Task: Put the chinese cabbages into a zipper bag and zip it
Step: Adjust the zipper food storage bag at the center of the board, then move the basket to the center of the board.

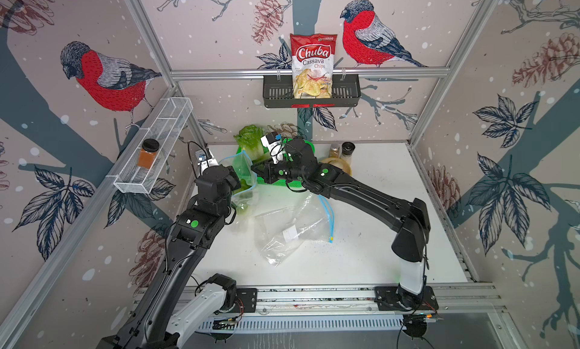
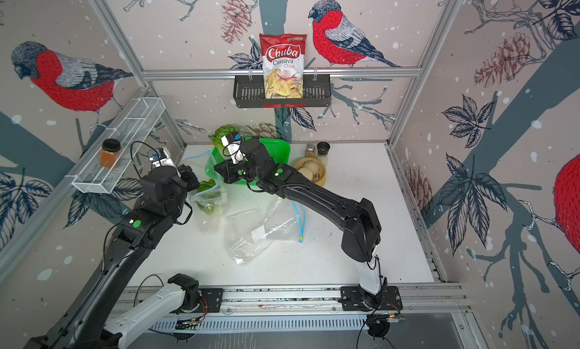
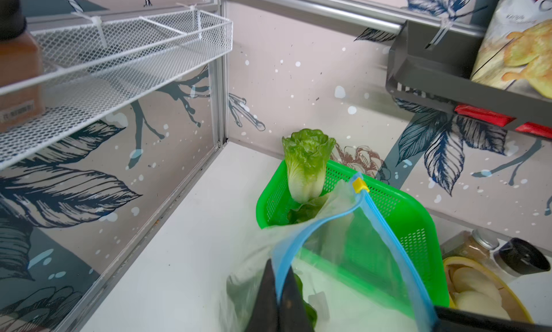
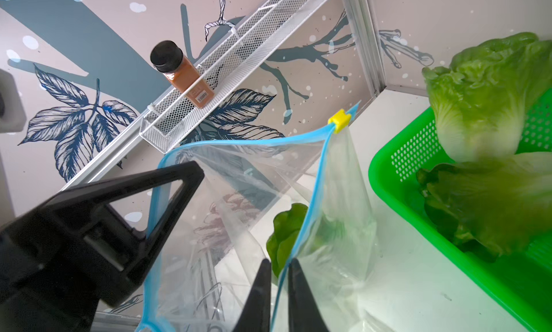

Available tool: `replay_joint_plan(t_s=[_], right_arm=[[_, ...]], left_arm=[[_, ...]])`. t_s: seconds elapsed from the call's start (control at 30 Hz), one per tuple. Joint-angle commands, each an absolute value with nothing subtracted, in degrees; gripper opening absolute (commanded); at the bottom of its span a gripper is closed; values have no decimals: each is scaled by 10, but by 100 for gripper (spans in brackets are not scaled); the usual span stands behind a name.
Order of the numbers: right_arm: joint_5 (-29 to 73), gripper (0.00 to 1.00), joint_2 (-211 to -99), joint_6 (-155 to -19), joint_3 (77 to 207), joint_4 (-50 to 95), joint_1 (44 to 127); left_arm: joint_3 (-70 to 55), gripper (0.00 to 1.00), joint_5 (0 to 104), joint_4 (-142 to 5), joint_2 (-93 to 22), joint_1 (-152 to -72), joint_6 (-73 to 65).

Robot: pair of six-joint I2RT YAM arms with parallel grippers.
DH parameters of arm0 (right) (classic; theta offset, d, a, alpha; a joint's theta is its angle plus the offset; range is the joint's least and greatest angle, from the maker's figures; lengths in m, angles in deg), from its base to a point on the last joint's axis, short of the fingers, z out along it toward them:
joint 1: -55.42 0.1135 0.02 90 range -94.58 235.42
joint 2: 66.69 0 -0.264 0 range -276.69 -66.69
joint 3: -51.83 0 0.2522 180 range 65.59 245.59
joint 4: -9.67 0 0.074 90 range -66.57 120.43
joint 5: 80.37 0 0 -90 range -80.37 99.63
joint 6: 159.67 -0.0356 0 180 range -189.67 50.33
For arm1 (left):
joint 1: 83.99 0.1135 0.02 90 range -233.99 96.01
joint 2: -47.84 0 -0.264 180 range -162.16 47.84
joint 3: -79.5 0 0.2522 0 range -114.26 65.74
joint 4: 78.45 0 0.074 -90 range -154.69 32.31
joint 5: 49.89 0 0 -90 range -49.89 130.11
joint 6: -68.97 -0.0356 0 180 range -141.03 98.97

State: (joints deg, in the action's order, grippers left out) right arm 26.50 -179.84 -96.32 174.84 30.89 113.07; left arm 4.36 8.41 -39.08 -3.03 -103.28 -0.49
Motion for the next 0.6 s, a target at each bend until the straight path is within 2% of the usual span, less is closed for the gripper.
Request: replay_joint_plan(t_s=[0.0, 0.03, 0.07, 0.27, 0.37, 0.57], right_arm=[[280, 16, -1812, -950, 1769, 313, 1128], [280, 18, -1810, -951, 1766, 311, 1127], [280, 25, -1806, -952, 1758, 310, 1125], [257, 39, -1747, -957, 1685, 290, 1098], [221, 52, -1727, -973, 1640, 285, 1073], [177, 57, -1786, -986, 1638, 336, 1023]], left_arm=[[67, 4, 89, -399, -30, -1031, -2], [75, 3, 95, -404, -28, -1031, 1], [82, 4, 105, -415, -26, -1031, 2], [110, 3, 119, -419, -29, -1031, 15], [117, 3, 134, -426, -21, -1031, 18], [113, 3, 172, -422, -19, -1031, 18]])
